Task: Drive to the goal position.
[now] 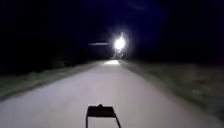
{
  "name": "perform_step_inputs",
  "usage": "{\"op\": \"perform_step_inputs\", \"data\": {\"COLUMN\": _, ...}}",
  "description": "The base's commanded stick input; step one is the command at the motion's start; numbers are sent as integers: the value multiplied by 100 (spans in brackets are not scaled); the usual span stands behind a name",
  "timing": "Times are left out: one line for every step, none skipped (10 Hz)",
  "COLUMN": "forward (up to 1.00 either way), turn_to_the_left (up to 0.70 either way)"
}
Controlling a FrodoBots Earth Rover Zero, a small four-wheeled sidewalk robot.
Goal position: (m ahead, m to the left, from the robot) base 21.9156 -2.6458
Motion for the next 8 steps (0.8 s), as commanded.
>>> {"op": "perform_step_inputs", "data": {"forward": 100, "turn_to_the_left": 0}}
{"op": "perform_step_inputs", "data": {"forward": 100, "turn_to_the_left": 0}}
{"op": "perform_step_inputs", "data": {"forward": 100, "turn_to_the_left": 0}}
{"op": "perform_step_inputs", "data": {"forward": 100, "turn_to_the_left": 0}}
{"op": "perform_step_inputs", "data": {"forward": 100, "turn_to_the_left": 0}}
{"op": "perform_step_inputs", "data": {"forward": 100, "turn_to_the_left": 0}}
{"op": "perform_step_inputs", "data": {"forward": 100, "turn_to_the_left": 0}}
{"op": "perform_step_inputs", "data": {"forward": 100, "turn_to_the_left": 0}}
